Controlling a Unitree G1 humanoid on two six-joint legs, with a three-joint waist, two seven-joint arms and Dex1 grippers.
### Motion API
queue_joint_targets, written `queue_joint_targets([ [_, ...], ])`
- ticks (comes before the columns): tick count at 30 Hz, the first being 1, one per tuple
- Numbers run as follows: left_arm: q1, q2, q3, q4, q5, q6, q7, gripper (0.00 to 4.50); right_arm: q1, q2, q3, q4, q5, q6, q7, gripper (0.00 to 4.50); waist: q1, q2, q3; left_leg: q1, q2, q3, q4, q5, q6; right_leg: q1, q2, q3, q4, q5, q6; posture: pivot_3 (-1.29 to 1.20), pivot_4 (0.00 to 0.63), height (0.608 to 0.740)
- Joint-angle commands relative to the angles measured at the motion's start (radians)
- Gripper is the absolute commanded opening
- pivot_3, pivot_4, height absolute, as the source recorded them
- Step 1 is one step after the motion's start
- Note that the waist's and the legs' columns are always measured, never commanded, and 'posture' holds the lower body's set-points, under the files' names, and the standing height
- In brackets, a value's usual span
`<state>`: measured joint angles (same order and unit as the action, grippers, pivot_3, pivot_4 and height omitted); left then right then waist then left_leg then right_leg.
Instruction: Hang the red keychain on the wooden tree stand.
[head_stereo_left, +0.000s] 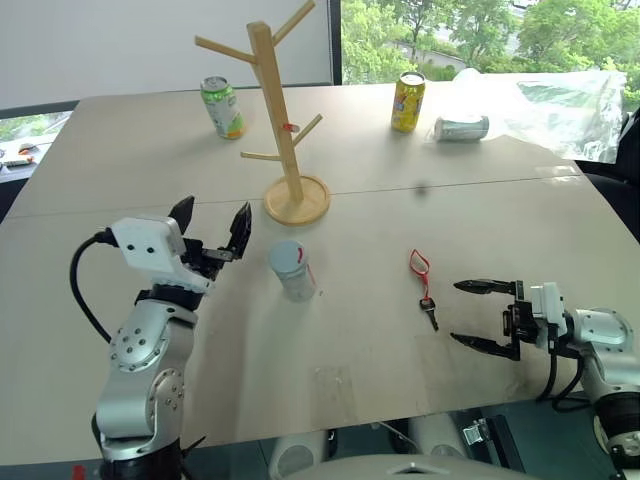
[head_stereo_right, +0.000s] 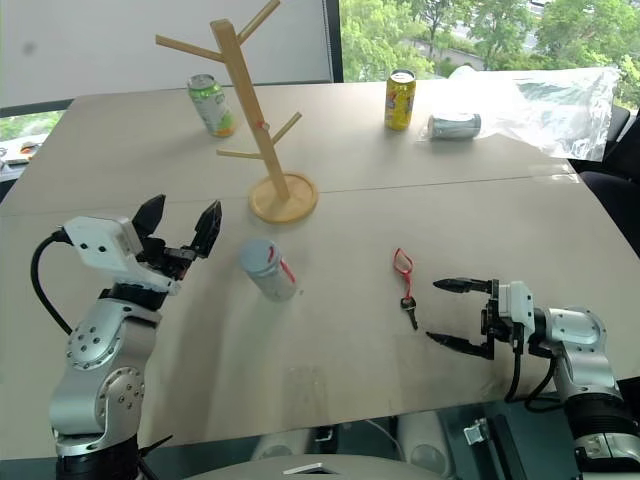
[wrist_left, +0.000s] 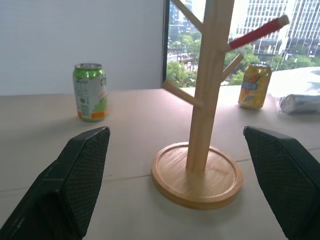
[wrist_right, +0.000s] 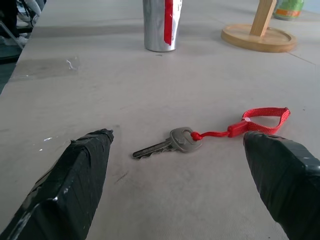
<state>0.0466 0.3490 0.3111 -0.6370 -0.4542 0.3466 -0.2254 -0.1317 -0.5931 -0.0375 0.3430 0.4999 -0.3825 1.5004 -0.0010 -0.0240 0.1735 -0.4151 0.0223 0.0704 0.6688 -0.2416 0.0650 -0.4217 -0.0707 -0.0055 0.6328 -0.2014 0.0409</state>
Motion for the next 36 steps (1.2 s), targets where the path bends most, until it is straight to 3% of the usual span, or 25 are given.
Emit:
queue_joint_targets([
  [1, -0.024, 0.024, 0.011, -0.159, -0.072, 0.082, 0.043, 4.46, -0.021, -0.005, -0.002, 0.008, 0.024, -0.021, 0.095, 4.50, 0.003, 0.000, 0.000, 0.000, 0.000, 0.000, 0.000, 0.000, 0.000, 0.000, 0.000, 0.000, 0.000, 0.000, 0.000, 0.00, 0.150, 0.740],
  [9, 0.009, 0.044, -0.104, -0.268, -0.072, 0.185, 0.070, 4.46, -0.052, 0.003, 0.019, 0.046, 0.018, -0.051, 0.092, 4.50, 0.009, 0.000, 0.000, 0.001, -0.001, 0.000, 0.000, 0.000, 0.000, 0.001, 0.003, 0.000, 0.000, 0.000, 0.000, 0.00, 0.150, 0.740],
  [22, 0.072, 0.068, -0.284, -0.164, 0.122, 0.144, 0.013, 4.46, -0.046, 0.013, 0.012, 0.013, 0.022, -0.058, 0.052, 4.50, 0.014, 0.000, 0.000, 0.001, 0.000, 0.000, 0.001, 0.000, 0.000, 0.002, 0.004, 0.000, 0.000, 0.000, 0.000, 0.00, 0.150, 0.740],
  [36, 0.083, 0.044, -0.360, -0.056, 0.227, 0.162, 0.003, 4.46, -0.028, 0.020, 0.003, -0.035, 0.021, -0.041, 0.012, 4.50, 0.014, 0.000, 0.000, 0.001, 0.000, 0.000, 0.001, 0.000, 0.000, 0.001, 0.004, 0.000, 0.000, 0.000, 0.000, 0.00, 0.150, 0.740],
])
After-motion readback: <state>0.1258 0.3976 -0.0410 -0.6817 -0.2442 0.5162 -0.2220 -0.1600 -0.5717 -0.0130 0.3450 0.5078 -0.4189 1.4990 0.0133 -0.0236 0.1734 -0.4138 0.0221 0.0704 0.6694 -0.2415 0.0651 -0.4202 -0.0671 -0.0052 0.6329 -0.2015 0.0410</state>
